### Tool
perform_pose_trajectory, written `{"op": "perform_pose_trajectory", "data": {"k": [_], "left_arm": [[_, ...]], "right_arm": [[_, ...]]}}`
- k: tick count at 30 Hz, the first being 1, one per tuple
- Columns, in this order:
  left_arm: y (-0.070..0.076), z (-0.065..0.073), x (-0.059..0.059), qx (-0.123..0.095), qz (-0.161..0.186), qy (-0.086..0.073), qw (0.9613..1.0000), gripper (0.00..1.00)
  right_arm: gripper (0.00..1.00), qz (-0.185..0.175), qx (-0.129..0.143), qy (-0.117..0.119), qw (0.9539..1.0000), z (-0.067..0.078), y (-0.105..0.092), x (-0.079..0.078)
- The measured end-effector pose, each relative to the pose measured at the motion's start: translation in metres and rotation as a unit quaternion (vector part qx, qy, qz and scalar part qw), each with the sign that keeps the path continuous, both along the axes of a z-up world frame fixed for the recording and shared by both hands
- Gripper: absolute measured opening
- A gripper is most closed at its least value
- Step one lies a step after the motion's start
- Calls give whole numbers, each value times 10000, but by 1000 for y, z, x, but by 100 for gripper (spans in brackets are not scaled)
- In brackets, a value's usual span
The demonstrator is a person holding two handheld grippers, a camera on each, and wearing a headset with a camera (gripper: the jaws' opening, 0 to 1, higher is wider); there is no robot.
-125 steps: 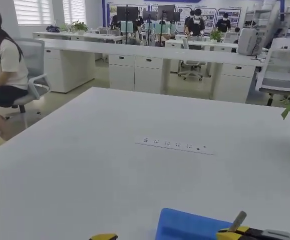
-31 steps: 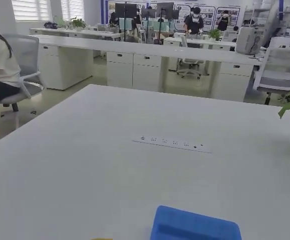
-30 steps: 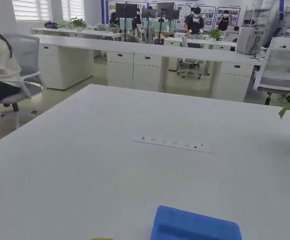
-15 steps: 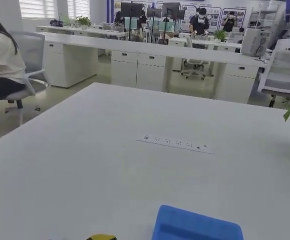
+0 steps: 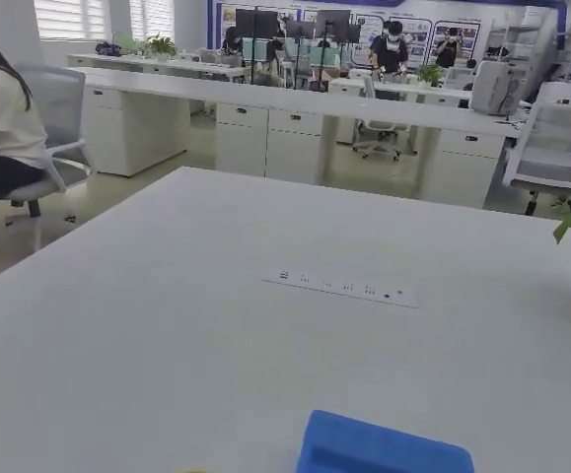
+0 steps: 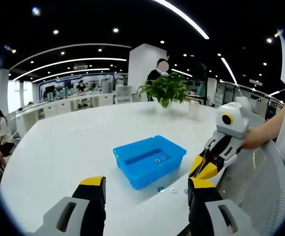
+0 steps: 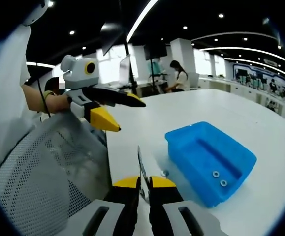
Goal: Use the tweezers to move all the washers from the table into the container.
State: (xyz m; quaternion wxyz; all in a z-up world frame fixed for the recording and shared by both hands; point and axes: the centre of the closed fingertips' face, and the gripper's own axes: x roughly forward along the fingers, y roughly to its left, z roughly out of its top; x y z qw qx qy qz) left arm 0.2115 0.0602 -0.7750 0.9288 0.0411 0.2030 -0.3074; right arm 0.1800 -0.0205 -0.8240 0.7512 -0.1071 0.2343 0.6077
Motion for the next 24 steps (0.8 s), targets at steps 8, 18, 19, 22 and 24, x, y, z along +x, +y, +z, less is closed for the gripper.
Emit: {"op": "perform_pose_trajectory", "data": {"k": [8, 18, 19, 22, 24], "left_arm": [[1, 0, 0, 9, 34, 0, 10000, 68], [5, 3, 2, -38, 155, -49, 9999, 68], [6, 3, 3, -47, 176, -56, 9998, 68], [7, 5, 4, -89, 220, -96, 9997, 68], [8, 7, 4, -111, 248, -118, 9996, 68]], "right_arm": [[2, -196, -8, -27, 9998, -1, -4, 7], [2, -800, 372, 620, 9942, 7, -5, 21], [2, -775, 394, 620, 9943, 10, -5, 21], [2, -799, 476, 649, 9935, 16, -5, 23], [2, -856, 525, 668, 9927, 21, -6, 27]]}}
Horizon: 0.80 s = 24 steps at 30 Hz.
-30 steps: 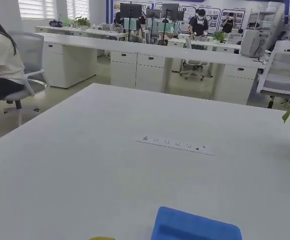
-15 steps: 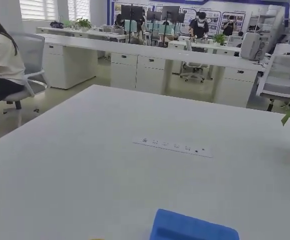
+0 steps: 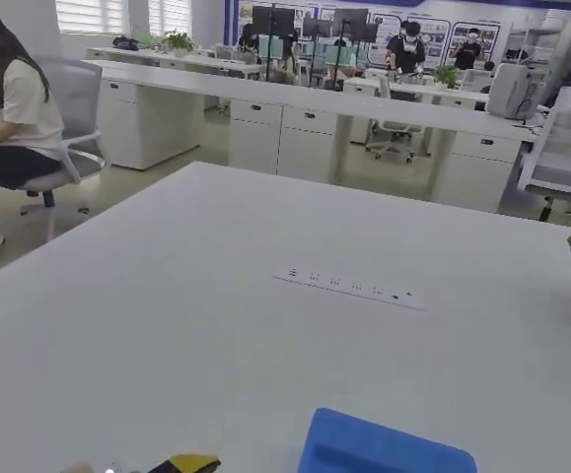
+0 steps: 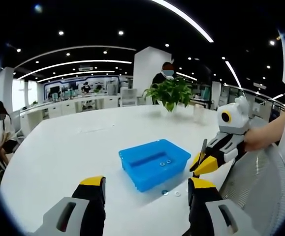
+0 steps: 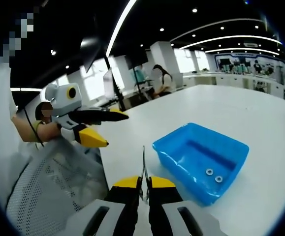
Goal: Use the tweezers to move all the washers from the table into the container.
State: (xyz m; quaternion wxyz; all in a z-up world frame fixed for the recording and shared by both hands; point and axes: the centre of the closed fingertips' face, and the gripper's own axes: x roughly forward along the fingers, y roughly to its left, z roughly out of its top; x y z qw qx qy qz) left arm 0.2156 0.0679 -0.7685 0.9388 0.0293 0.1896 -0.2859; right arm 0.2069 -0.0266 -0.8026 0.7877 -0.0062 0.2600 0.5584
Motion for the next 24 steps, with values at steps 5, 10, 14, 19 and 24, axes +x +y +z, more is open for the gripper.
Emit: {"op": "perform_pose_trajectory", "data": {"k": [5, 10, 14, 19, 24], "left_arm": [[2, 3, 1, -55, 45, -63, 10000, 69], [2, 11, 1, -266, 97, -193, 9994, 71], [3, 12, 2, -278, 119, -221, 9993, 71], [4, 12, 2, -258, 136, -249, 9993, 71], [5, 14, 2, -254, 168, -303, 9991, 71]], "right_arm": [[2, -81, 1, -12, 10000, 10, -4, 8], [2, -79, 21, -102, 9999, 24, -6, 18], [2, -134, 123, -121, 9998, 34, -6, 26], [2, -204, 302, -57, 9993, 45, -4, 38], [2, -367, 414, 92, 9984, 46, -3, 49]]}}
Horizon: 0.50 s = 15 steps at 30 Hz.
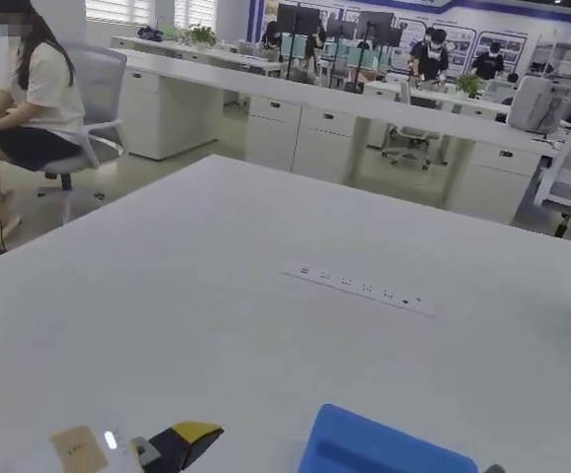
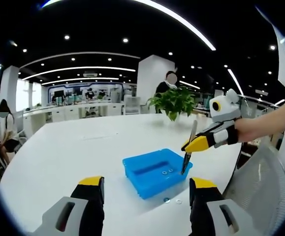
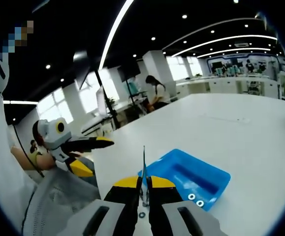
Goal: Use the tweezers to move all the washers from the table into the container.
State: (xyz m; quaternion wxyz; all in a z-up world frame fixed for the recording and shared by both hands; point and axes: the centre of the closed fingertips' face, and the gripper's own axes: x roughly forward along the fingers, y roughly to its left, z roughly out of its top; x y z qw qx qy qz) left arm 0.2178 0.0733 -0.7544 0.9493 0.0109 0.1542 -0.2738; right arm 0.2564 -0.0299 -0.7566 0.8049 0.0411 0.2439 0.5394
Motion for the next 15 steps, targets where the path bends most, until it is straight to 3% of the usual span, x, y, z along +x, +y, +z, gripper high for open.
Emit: {"op": "perform_pose_trajectory", "data": {"k": [9, 15], "left_arm": [[2, 1, 1, -52, 31, -33, 10000, 70], [2, -3, 0, 31, 18, 28, 10000, 70]], "right_arm": [[2, -344, 60, 83, 9994, -3, 1, 18], [2, -670, -92, 128, 9976, -19, -1, 38]]}}
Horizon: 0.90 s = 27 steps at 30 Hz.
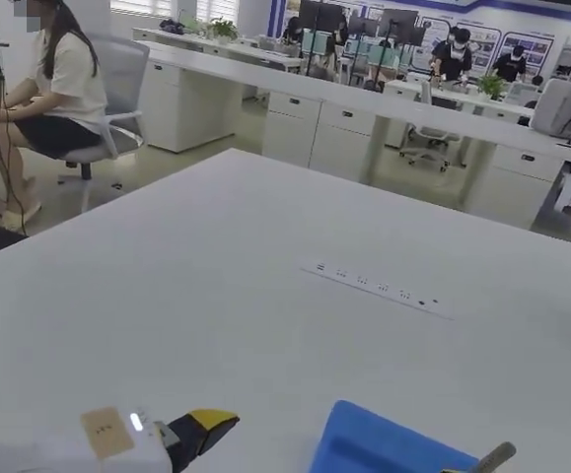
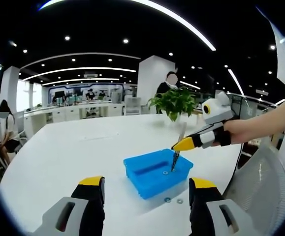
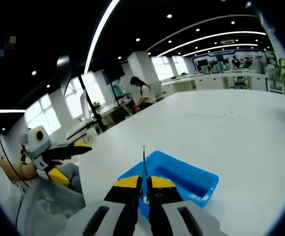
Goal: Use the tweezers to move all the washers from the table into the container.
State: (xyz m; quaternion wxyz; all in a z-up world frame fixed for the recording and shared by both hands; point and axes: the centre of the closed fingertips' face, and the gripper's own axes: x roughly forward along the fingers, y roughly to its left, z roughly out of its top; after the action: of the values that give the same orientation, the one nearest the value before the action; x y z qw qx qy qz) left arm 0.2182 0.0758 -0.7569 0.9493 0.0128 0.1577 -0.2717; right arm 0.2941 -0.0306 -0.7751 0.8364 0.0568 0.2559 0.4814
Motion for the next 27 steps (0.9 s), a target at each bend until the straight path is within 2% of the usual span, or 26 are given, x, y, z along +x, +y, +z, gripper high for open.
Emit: {"op": "perform_pose_trajectory", "data": {"k": [13, 22, 27], "left_arm": [[0, -2, 0, 40, 2, 59, 10000, 69], [0, -4, 0, 54, -11, 109, 9999, 69], [0, -4, 1, 24, 7, 118, 9999, 69]], "right_arm": [[2, 50, -398, -13, 9992, -21, 12, 14], [2, 122, -752, -140, 9970, -36, 15, 28], [2, 132, -828, -130, 9964, -41, 14, 31]]}}
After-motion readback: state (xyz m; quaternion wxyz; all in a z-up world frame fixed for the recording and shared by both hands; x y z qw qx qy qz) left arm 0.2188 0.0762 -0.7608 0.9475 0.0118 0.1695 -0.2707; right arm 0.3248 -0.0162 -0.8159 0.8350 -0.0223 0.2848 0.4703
